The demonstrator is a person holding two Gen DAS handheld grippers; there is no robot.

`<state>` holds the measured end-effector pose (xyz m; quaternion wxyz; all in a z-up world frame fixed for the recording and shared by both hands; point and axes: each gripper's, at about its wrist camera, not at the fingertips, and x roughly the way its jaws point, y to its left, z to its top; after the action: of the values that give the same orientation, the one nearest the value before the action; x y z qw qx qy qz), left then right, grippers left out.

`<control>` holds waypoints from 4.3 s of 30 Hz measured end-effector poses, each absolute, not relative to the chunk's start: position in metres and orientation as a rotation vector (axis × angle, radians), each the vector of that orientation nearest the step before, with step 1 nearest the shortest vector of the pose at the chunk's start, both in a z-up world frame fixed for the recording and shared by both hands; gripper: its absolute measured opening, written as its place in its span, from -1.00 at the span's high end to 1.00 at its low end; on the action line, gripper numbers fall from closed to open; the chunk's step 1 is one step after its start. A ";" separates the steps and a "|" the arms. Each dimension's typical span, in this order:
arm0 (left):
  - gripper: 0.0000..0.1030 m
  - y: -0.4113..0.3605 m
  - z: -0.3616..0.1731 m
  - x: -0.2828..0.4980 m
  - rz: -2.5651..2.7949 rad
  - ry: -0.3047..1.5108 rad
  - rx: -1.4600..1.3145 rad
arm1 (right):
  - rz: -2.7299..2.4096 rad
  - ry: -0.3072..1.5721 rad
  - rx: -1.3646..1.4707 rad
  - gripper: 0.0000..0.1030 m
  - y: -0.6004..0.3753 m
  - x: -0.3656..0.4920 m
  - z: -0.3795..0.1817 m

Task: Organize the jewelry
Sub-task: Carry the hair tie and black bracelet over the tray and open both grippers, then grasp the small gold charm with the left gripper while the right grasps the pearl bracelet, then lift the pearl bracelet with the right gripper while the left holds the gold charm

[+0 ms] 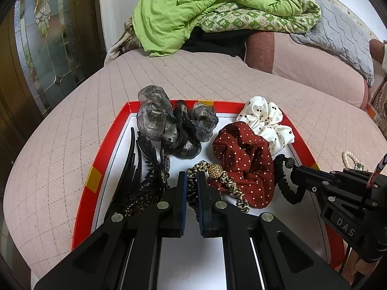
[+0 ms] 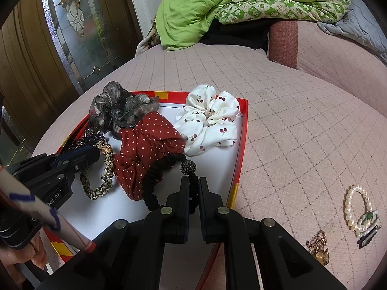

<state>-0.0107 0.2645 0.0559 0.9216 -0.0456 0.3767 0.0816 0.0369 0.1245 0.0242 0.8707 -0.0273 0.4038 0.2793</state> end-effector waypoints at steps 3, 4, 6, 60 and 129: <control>0.86 0.265 0.057 -0.011 0.167 0.771 -0.097 | 0.591 0.842 -0.054 0.82 0.125 0.035 0.025; 0.84 0.265 0.058 -0.012 0.168 0.769 -0.099 | 0.594 0.842 -0.051 0.82 0.124 0.035 0.026; 0.83 0.266 0.059 -0.012 0.170 0.763 -0.105 | 0.600 0.839 -0.045 0.82 0.123 0.034 0.028; 0.42 0.009 0.042 0.009 -0.369 0.888 0.098 | 0.315 0.798 0.463 0.70 -0.168 0.033 0.068; 0.70 0.068 0.085 0.011 -0.384 0.728 -0.064 | 0.257 0.933 0.088 0.81 -0.101 0.092 0.025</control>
<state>0.0110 0.0683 0.0847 0.9160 -0.0309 0.3537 -0.1867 0.0918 -0.1014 0.0247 0.8842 0.0425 0.4484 0.1235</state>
